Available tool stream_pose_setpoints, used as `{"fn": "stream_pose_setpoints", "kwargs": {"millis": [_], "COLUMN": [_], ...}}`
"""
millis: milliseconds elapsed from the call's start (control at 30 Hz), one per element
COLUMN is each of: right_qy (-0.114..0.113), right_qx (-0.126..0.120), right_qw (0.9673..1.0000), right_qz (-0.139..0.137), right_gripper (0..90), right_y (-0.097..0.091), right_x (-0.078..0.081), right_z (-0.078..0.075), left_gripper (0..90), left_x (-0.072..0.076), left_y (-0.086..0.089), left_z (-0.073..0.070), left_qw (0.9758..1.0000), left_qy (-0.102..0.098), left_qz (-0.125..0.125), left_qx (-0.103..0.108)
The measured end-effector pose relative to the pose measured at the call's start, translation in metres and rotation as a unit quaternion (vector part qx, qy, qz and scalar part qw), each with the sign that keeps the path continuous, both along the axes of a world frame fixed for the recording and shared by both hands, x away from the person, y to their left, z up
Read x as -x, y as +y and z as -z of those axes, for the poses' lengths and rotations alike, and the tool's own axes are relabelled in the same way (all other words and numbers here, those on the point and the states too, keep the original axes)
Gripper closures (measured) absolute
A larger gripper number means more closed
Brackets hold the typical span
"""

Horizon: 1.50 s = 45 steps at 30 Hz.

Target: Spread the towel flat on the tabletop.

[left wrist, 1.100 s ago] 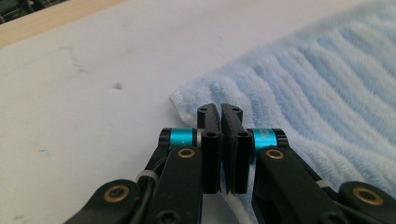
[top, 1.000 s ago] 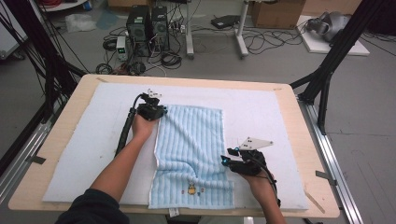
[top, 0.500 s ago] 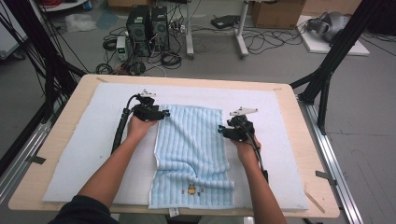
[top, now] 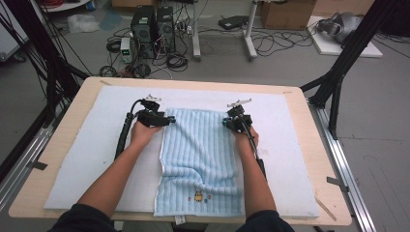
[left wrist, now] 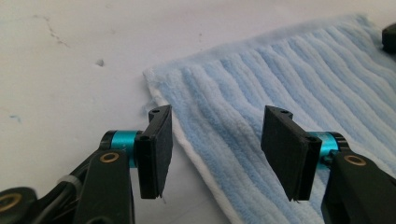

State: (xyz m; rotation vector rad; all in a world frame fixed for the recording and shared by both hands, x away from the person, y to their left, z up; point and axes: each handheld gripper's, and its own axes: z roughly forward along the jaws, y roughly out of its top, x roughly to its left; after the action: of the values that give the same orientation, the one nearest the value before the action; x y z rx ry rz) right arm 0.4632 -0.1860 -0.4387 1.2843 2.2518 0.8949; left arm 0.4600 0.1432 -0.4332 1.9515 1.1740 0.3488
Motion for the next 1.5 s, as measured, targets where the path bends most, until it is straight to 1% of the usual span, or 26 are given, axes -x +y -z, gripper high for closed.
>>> {"fn": "stream_pose_setpoints", "kwargs": {"millis": [33,100,167,200,233,300,333,500,533,600,633,733,767,867,933,967,1000,1033,1133,1200,1233,1267,1300,1367,1400,1500], "right_qy": [-0.01,-0.03,-0.053,-0.061,-0.062,-0.049,-0.049,-0.066,-0.068,-0.072,-0.072,-0.065,-0.057,-0.054,-0.05,-0.049,-0.048,-0.046,-0.026,-0.008,-0.002,-0.009,-0.011,-0.016,-0.02,-0.038], "right_qx": [0.007,0.006,0.019,0.026,0.024,0.004,0.0,-0.022,-0.023,-0.029,-0.029,-0.031,-0.034,-0.037,-0.039,-0.042,-0.046,-0.049,-0.064,-0.049,-0.043,-0.041,-0.033,-0.017,-0.004,0.011], "right_qw": [0.9998,0.9986,0.9958,0.9947,0.9942,0.9957,0.9961,0.9958,0.9956,0.9949,0.9949,0.9951,0.9953,0.9954,0.9958,0.9961,0.9962,0.9965,0.9974,0.9987,0.9991,0.9991,0.9994,0.9997,0.9996,0.9982], "right_qz": [0.014,0.043,0.072,0.079,0.085,0.078,0.073,0.059,0.061,0.064,0.064,0.068,0.069,0.069,0.065,0.061,0.057,0.049,0.017,0.004,0.003,0.007,0.004,0.009,0.02,0.044], "right_gripper": [88.0,88.0,87.6,85.6,77.5,70.9,69.3,64.3,64.0,63.5,63.5,63.3,63.3,63.4,63.6,63.8,64.0,64.2,66.7,73.4,76.3,87.7,87.9,88.3,88.3,87.8], "right_y": [-0.002,-0.007,-0.01,-0.01,-0.011,-0.012,-0.013,-0.024,-0.027,-0.033,-0.036,-0.043,-0.045,-0.046,-0.043,-0.041,-0.039,-0.037,-0.028,-0.021,-0.019,-0.016,-0.015,-0.013,-0.011,-0.009], "right_x": [-0.003,-0.006,-0.007,-0.007,-0.007,-0.006,-0.005,0.008,0.011,0.016,0.018,0.022,0.023,0.024,0.025,0.026,0.027,0.027,0.024,0.021,0.02,0.019,0.018,0.014,0.012,0.007], "right_z": [-0.002,-0.005,-0.008,-0.008,-0.008,-0.008,-0.008,-0.018,-0.02,-0.022,-0.022,-0.02,-0.019,-0.015,-0.014,-0.013,-0.012,-0.012,-0.006,0.002,0.005,0.006,0.007,0.005,0.005,0.005], "left_gripper": [43.5,43.2,43.3,43.7,43.7,43.7,43.7,48.2,49.4,51.8,53.0,71.0,87.5,88.2,88.2,88.2,88.1,87.9,82.2,76.6,75.1,79.5,86.9,88.4,88.4,88.4], "left_x": [0.001,0.002,0.004,0.005,0.004,0.003,0.002,-0.003,-0.005,-0.007,-0.006,-0.005,-0.005,-0.013,-0.022,-0.024,-0.025,-0.026,-0.026,-0.026,-0.025,-0.025,-0.024,-0.026,-0.027,-0.03], "left_y": [-0.001,-0.002,-0.002,-0.002,-0.001,-0.001,0.0,-0.003,-0.005,-0.009,-0.014,-0.02,-0.02,-0.017,-0.01,-0.007,-0.005,-0.004,-0.003,-0.003,-0.005,-0.005,-0.007,-0.008,-0.008,-0.005], "left_z": [-0.001,-0.002,-0.003,-0.002,-0.001,0.001,0.003,0.008,0.01,0.014,0.015,0.015,0.015,0.013,0.012,0.012,0.012,0.012,0.014,0.016,0.016,0.015,0.015,0.016,0.017,0.017], "left_qw": [1.0,1.0,0.9999,0.9999,0.9999,1.0,1.0,0.9996,0.9995,0.9998,0.9994,0.9979,0.9977,0.9942,0.9947,0.9954,0.9961,0.9962,0.9973,0.9983,0.9983,0.9983,0.9975,0.9966,0.9964,0.9958], "left_qy": [0.0,-0.002,-0.012,-0.013,-0.011,-0.007,-0.004,-0.02,-0.021,-0.014,-0.024,-0.044,-0.048,-0.064,-0.059,-0.057,-0.054,-0.053,-0.046,-0.035,-0.036,-0.037,-0.045,-0.055,-0.058,-0.06], "left_qz": [0.003,0.006,0.003,-0.001,-0.002,-0.004,-0.005,-0.021,-0.021,-0.014,-0.013,-0.001,0.001,-0.021,-0.039,-0.045,-0.043,-0.042,-0.039,-0.035,-0.031,-0.02,-0.018,-0.021,-0.029,-0.051], "left_qx": [-0.004,-0.001,0.0,0.001,-0.001,-0.004,-0.004,-0.005,-0.009,-0.006,-0.023,-0.047,-0.048,-0.084,-0.074,-0.063,-0.054,-0.055,-0.041,-0.032,-0.034,-0.04,-0.05,-0.057,-0.055,-0.047]}}
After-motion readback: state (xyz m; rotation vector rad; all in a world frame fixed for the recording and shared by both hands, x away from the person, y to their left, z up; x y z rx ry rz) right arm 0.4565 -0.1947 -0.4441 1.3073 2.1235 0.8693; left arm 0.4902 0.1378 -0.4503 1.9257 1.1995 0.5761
